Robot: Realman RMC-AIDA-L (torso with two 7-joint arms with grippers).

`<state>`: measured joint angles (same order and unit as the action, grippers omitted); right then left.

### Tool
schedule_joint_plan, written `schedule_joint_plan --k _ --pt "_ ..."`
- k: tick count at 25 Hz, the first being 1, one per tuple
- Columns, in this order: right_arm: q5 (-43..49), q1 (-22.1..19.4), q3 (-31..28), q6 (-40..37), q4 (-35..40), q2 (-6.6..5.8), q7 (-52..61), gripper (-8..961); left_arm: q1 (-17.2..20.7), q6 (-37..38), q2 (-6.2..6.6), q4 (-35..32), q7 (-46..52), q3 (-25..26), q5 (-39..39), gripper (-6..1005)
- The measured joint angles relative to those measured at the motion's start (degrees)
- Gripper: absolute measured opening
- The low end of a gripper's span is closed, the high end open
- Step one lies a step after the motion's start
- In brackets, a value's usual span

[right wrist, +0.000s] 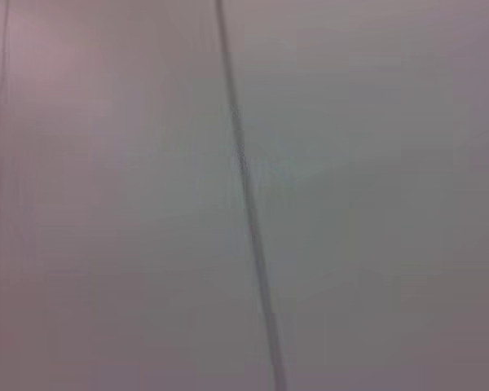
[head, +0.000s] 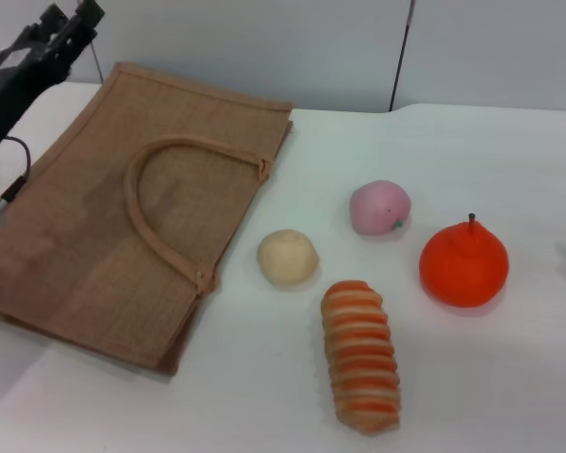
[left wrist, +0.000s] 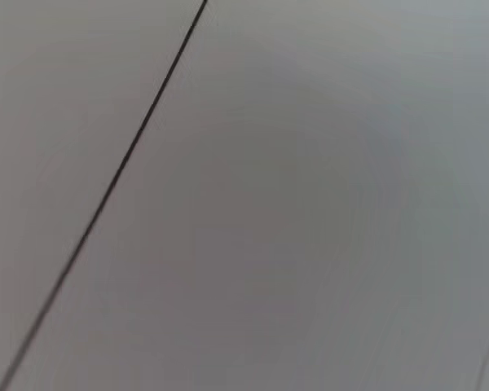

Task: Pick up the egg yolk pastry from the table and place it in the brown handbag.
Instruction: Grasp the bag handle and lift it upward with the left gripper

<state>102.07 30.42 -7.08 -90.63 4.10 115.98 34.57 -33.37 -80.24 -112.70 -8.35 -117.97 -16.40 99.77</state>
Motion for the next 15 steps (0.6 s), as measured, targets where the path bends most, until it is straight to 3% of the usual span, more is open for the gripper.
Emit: schedule_joint_plan --k 6,15 --pt "9.3 2.7 0.4 0.3 6.6 -0.06 10.3 877 -1.0 2.2 2.09 -4.0 14.8 -0.9 -7.8 735" --pt "19.6 6.4 0.8 0.6 10.8 -0.06 17.7 877 -3.8 6.4 2.33 -15.9 39.3 -0.9 -27.2 719"
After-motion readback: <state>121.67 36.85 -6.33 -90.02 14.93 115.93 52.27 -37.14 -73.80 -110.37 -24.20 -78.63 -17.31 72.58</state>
